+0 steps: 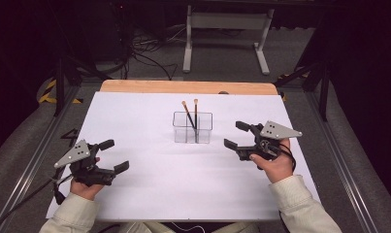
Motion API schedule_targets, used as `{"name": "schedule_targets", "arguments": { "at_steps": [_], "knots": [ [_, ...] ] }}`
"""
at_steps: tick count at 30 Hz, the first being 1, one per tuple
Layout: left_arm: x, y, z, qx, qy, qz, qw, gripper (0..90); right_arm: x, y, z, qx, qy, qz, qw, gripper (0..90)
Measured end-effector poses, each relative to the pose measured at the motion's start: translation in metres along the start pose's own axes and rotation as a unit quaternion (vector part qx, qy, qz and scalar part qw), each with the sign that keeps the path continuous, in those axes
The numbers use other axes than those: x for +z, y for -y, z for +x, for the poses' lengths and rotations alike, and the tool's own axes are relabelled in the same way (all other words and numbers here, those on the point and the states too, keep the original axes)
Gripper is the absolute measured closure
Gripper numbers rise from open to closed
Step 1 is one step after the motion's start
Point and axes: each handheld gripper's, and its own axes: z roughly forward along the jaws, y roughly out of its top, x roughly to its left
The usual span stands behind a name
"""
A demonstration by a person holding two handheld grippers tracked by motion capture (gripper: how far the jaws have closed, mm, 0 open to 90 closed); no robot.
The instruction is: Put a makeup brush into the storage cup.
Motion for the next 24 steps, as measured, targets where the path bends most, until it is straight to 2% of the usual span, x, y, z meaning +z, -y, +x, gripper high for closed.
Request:
{"name": "schedule_targets", "arguments": {
  "at_steps": [4, 9, 17, 24],
  "knots": [
    [0.000, 0.001, -0.002, 0.006, 0.006, 0.000, 1.0000, 0.0, -0.005, 0.006, 0.000, -0.001, -0.002, 0.008, 1.0000, 20.5],
    [-0.001, 0.004, -0.003, 0.003, 0.009, 0.002, 1.0000, 0.0, -0.011, 0.017, 0.002, -0.008, -0.002, 0.014, 0.9999, 19.2],
    [-0.003, 0.007, -0.003, 0.002, 0.011, -0.001, 0.9999, 0.0, -0.017, 0.030, 0.000, 0.004, -0.001, 0.006, 1.0000, 18.2],
    [0.001, 0.011, -0.001, 0.006, 0.010, 0.004, 0.9999, 0.0, -0.015, 0.041, -0.001, 0.002, 0.002, 0.009, 1.0000, 17.8]
  ]
}}
